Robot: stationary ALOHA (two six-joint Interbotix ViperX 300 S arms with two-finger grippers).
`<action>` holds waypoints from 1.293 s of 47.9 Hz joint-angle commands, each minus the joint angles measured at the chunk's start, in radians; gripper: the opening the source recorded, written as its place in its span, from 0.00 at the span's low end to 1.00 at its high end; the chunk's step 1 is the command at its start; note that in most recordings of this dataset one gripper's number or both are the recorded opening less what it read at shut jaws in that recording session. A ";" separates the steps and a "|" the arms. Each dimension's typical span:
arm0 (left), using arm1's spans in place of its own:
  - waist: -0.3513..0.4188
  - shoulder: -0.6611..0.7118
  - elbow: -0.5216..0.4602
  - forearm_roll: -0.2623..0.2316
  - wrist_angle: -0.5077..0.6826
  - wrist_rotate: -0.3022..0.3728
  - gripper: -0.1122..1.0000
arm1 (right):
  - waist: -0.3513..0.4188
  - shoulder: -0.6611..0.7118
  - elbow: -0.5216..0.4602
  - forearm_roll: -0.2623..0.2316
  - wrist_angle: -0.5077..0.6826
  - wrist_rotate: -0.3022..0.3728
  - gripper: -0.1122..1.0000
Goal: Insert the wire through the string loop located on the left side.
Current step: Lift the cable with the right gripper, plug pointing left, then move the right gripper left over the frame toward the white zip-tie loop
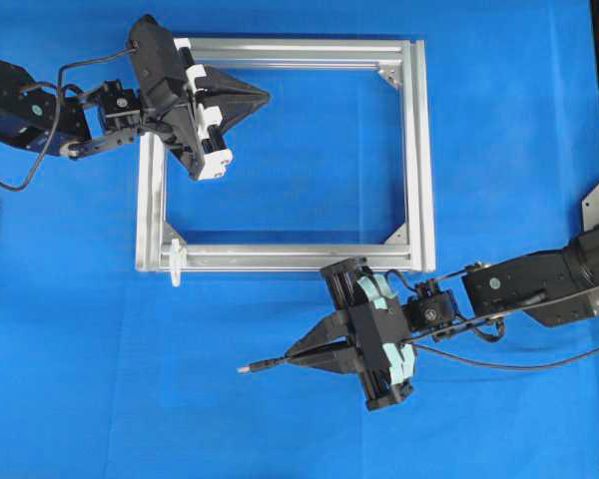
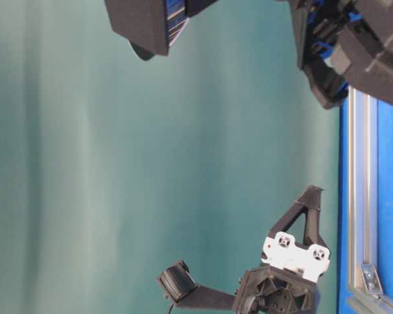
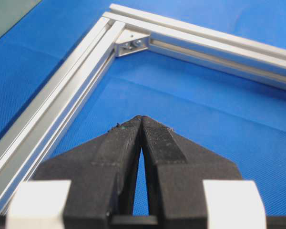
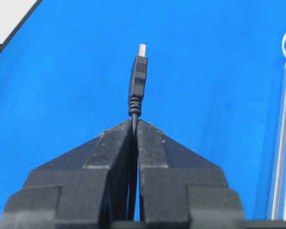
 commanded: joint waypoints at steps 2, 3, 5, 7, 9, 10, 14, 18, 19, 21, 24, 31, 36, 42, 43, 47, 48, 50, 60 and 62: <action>0.003 -0.031 -0.006 0.002 -0.005 0.000 0.10 | 0.000 -0.035 -0.018 -0.002 -0.003 0.000 0.01; 0.002 -0.029 -0.006 0.002 -0.006 0.000 0.10 | 0.000 -0.035 -0.018 0.000 -0.003 0.000 0.01; 0.003 -0.031 -0.006 0.002 -0.005 0.000 0.10 | 0.000 -0.035 -0.018 -0.002 -0.003 0.000 0.01; 0.002 -0.031 -0.006 0.002 -0.006 0.000 0.10 | 0.000 -0.035 -0.018 0.000 -0.003 0.000 0.01; 0.003 -0.031 -0.006 0.002 -0.005 0.000 0.10 | -0.002 -0.035 -0.018 -0.002 -0.005 0.000 0.01; 0.002 -0.031 -0.006 0.002 -0.005 0.000 0.10 | -0.003 -0.035 -0.018 -0.002 -0.003 0.000 0.01; 0.002 -0.031 -0.006 0.002 -0.005 -0.002 0.10 | -0.011 -0.035 -0.017 -0.002 -0.006 0.000 0.01; 0.003 -0.031 -0.006 0.002 -0.005 0.000 0.10 | -0.023 -0.035 -0.015 0.000 -0.008 0.000 0.01; 0.002 -0.031 -0.006 0.002 -0.005 -0.002 0.10 | -0.028 -0.035 -0.015 0.000 -0.008 0.000 0.01; 0.002 -0.031 -0.006 0.002 -0.005 -0.002 0.10 | -0.041 -0.035 -0.014 0.000 -0.008 0.000 0.01; 0.002 -0.031 -0.006 0.002 -0.006 -0.002 0.10 | -0.063 -0.035 -0.009 0.003 -0.008 0.000 0.01; 0.003 -0.031 -0.006 0.002 -0.005 -0.002 0.10 | -0.126 -0.035 0.002 0.003 -0.008 0.000 0.01; 0.002 -0.031 -0.006 0.002 -0.005 -0.002 0.10 | -0.167 -0.035 0.009 0.003 -0.008 0.000 0.01; 0.003 -0.031 -0.006 0.002 -0.006 -0.002 0.10 | -0.209 -0.035 0.020 0.003 -0.008 0.000 0.01; 0.002 -0.031 -0.006 0.002 -0.005 -0.002 0.10 | -0.213 -0.035 0.021 0.003 -0.008 0.000 0.01; 0.002 -0.029 -0.006 0.000 -0.005 -0.002 0.10 | -0.222 -0.035 0.025 0.003 -0.008 0.000 0.01; 0.002 -0.031 -0.006 0.002 -0.005 -0.002 0.10 | -0.222 -0.035 0.025 0.002 -0.008 0.000 0.01; 0.002 -0.029 -0.006 0.002 -0.005 -0.002 0.10 | -0.224 -0.035 0.025 0.003 -0.008 0.000 0.01; 0.003 -0.031 -0.006 0.002 -0.005 -0.002 0.10 | -0.222 -0.035 0.026 0.003 -0.009 0.000 0.01; 0.002 -0.031 -0.006 0.002 -0.005 -0.002 0.10 | -0.224 -0.035 0.025 0.003 -0.008 0.000 0.01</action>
